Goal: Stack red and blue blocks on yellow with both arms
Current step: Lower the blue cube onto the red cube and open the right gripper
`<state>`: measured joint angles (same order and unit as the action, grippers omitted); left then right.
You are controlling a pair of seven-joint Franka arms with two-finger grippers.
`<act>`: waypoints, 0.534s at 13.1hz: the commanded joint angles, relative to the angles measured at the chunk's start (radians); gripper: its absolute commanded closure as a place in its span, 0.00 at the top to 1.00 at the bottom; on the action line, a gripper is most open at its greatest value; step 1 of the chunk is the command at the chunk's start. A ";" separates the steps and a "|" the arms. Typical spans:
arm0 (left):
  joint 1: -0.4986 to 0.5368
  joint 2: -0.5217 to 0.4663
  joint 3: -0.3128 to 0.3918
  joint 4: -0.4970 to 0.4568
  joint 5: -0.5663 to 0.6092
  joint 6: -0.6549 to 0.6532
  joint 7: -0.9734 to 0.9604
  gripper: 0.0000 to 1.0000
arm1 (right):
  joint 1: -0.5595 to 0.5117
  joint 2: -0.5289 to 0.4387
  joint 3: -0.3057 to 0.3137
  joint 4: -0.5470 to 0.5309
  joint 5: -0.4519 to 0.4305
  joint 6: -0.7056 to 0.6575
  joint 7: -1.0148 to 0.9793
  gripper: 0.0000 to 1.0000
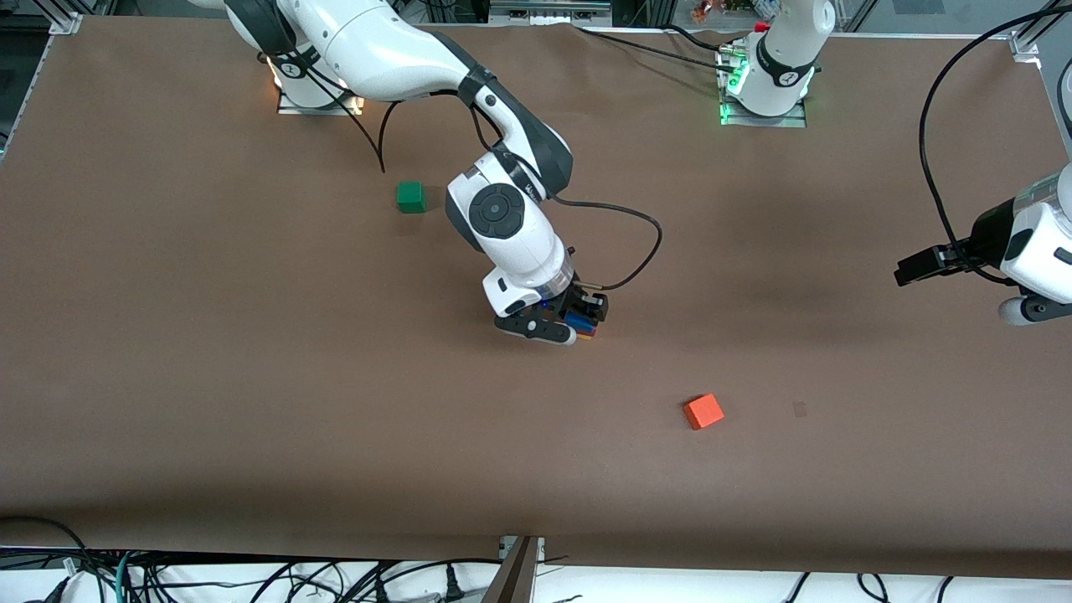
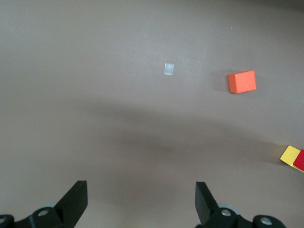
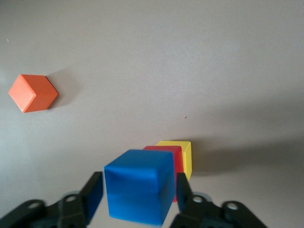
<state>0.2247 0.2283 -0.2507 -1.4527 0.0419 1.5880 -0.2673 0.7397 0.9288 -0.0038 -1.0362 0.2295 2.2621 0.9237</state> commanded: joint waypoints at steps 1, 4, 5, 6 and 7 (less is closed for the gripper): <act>-0.001 -0.003 0.002 0.003 -0.022 0.006 0.020 1.00 | -0.003 0.018 0.001 0.041 -0.013 0.001 0.014 1.00; -0.001 -0.001 0.001 0.003 -0.022 0.006 0.020 1.00 | -0.008 0.001 -0.004 0.041 -0.012 -0.042 0.011 1.00; -0.001 -0.003 0.001 0.003 -0.023 0.006 0.022 1.00 | -0.029 -0.019 -0.002 0.041 -0.012 -0.073 0.004 1.00; -0.001 -0.001 0.001 0.003 -0.024 0.004 0.020 1.00 | -0.049 -0.047 -0.004 0.041 -0.012 -0.126 0.000 1.00; -0.001 -0.003 0.001 0.003 -0.022 0.006 0.020 1.00 | -0.084 -0.080 -0.002 0.039 -0.013 -0.181 -0.032 1.00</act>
<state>0.2242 0.2286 -0.2519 -1.4527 0.0419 1.5887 -0.2673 0.7095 0.9106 -0.0147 -1.0012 0.2284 2.1822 0.9207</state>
